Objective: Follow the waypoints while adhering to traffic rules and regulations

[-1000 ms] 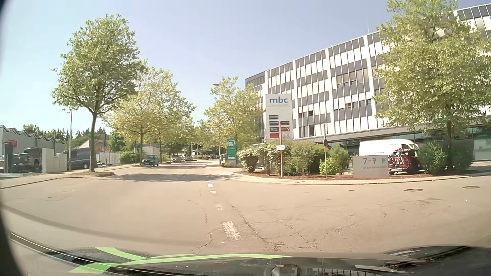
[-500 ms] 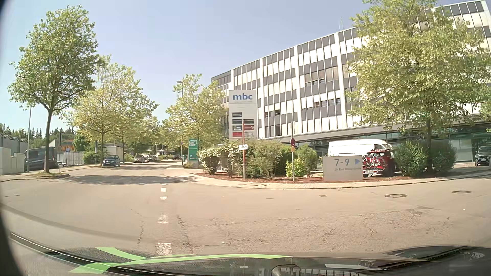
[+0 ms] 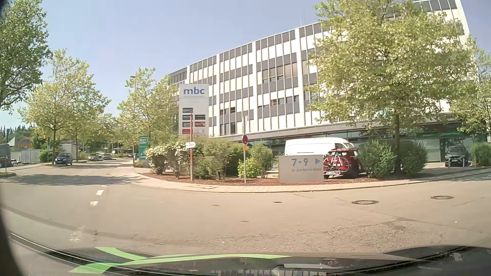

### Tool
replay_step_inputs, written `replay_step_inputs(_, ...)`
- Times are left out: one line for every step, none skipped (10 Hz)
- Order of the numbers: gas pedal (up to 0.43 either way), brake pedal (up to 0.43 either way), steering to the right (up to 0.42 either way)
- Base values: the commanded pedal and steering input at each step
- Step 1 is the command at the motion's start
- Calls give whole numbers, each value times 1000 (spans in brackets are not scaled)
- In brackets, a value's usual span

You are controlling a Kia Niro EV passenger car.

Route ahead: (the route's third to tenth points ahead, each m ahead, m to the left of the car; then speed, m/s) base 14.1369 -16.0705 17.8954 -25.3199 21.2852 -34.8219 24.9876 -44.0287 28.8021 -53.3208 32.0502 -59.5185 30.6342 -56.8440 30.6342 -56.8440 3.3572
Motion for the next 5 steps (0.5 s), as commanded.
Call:
replay_step_inputs(87,0,399)
replay_step_inputs(87,0,409)
replay_step_inputs(79,0,419)
replay_step_inputs(79,0,431)
replay_step_inputs(79,0,441)
